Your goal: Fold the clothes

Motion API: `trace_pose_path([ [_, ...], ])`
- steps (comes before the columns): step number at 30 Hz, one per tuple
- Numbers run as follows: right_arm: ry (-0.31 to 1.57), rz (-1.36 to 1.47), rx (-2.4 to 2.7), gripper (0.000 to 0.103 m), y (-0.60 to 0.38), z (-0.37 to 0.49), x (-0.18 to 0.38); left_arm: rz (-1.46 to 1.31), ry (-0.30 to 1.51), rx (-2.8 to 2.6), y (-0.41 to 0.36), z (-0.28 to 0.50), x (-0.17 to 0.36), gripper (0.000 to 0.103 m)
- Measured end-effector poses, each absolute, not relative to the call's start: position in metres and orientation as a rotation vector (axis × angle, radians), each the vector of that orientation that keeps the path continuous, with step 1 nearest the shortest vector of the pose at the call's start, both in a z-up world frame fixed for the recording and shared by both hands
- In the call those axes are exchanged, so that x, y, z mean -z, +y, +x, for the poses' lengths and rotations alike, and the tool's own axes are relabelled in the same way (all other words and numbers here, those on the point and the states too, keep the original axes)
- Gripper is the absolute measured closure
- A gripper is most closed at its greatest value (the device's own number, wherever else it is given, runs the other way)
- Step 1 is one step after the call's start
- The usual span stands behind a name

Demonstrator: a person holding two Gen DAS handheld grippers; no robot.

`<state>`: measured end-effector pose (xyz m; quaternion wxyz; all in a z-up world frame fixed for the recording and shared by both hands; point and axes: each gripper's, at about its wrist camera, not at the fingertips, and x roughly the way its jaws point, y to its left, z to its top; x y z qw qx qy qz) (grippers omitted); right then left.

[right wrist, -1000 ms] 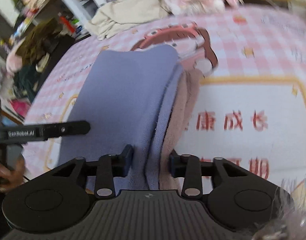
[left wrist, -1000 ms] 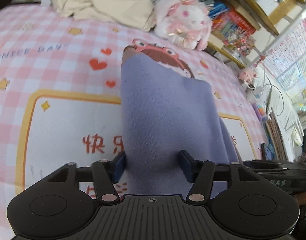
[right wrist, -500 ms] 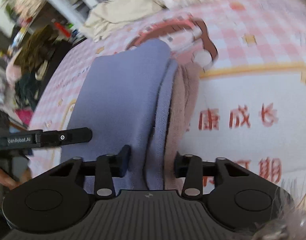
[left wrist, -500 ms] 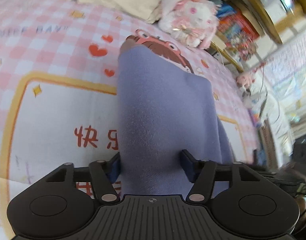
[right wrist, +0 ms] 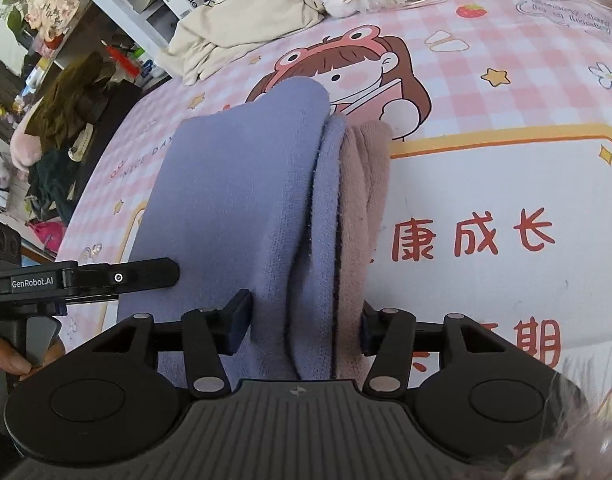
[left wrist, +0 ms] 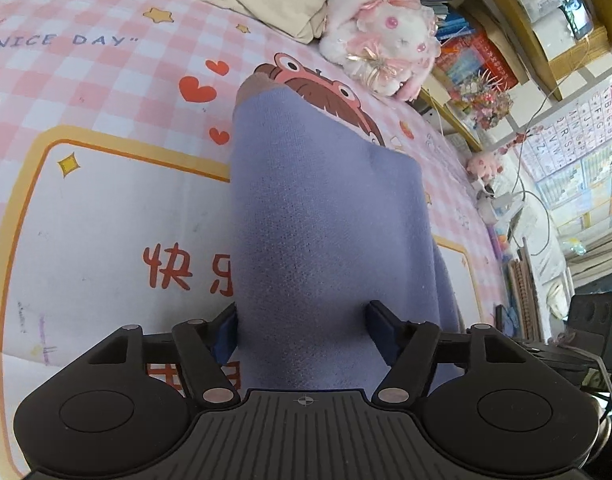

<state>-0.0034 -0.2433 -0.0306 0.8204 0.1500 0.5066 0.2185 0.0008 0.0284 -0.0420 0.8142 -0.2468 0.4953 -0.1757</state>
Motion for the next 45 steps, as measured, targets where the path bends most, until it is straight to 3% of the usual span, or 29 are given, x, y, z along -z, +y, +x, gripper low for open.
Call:
trace_pose_path([
  [4, 1.038, 0.279, -0.486, 0.07, -0.239, -0.007, 0.025, -0.493, 1.027, 0.368, 0.025, -0.004, 0.036, 0.05],
  [7, 0.934, 0.198, -0.503, 0.073, -0.234, -0.019, 0.012, -0.442, 0.977, 0.38, 0.021, -0.011, 0.023, 0.059],
  [20, 0.81, 0.158, -0.538, 0.073, -0.233, -0.019, -0.011, -0.342, 0.858, 0.416, 0.019, -0.009, -0.009, 0.059],
  [45, 0.777, 0.139, -0.507, 0.073, -0.217, 0.071, -0.018, -0.32, 0.834, 0.399, 0.029, 0.074, -0.017, 0.059],
])
